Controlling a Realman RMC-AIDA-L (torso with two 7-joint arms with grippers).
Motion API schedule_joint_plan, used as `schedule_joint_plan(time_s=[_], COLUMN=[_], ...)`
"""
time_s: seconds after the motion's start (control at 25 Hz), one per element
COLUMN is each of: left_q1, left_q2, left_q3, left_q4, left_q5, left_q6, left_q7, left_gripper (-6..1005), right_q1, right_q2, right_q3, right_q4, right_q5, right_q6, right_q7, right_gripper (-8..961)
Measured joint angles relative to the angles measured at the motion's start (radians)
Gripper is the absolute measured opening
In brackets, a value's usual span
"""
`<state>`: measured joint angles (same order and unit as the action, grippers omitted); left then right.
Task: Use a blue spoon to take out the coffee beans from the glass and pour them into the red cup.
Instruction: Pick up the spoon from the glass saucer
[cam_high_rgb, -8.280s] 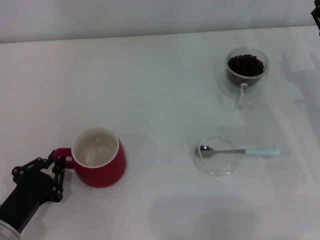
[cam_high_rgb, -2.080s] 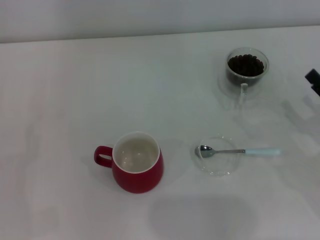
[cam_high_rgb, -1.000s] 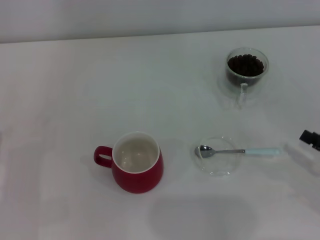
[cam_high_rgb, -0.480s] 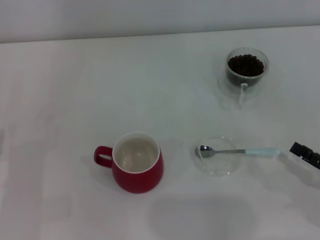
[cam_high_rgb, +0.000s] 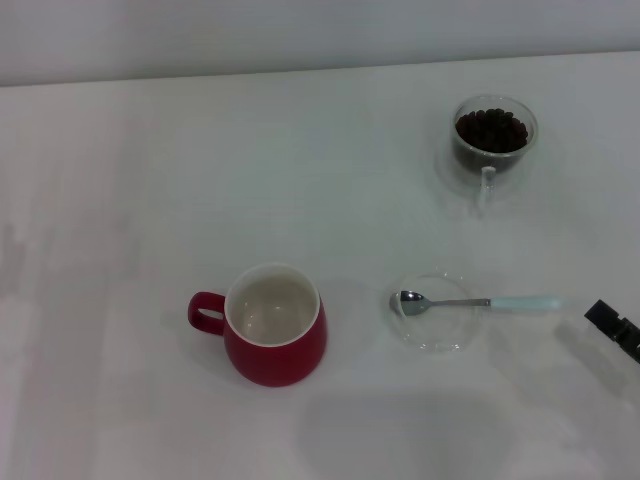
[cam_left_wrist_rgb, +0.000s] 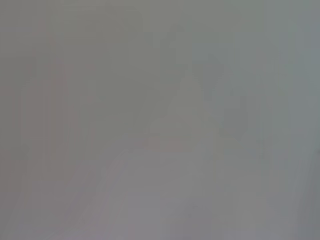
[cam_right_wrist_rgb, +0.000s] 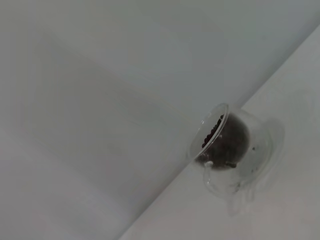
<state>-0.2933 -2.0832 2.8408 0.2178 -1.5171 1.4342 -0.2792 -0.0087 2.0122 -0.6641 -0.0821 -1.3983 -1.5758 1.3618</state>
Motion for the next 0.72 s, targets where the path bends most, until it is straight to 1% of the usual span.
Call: schedule_joint_plan(time_s=[0.16,0.32,0.44,0.72], left_q1=[-0.005,-0.006,-0.006,-0.008], left_q2=[0.0,0.0,0.0,0.0], left_q3=[0.0,0.0,0.0,0.0], left_q4=[0.0,0.0,0.002,0.0], left_q5=[0.001,0.001,0.001,0.003], left_q6=[0.0,0.0,0.0,-0.001], left_q7=[0.0,0.0,0.0,0.0], left_gripper=[787,787,787,787], right_q1=[0.002,0.011,0.031,0.063], right_q2=[0.003,0.011,0.011,0.012], right_q3=[0.002,0.005,0.007,0.007], right_q4=[0.026,0.055,0.096,0.114], right_q5=[0.0,0.002,0.011,0.013], right_q6=[0.0,0.004,0.008,0.035], right_q7=[-0.03,-0.066,-0.102,-0.114], right_gripper=[824,823,822,820])
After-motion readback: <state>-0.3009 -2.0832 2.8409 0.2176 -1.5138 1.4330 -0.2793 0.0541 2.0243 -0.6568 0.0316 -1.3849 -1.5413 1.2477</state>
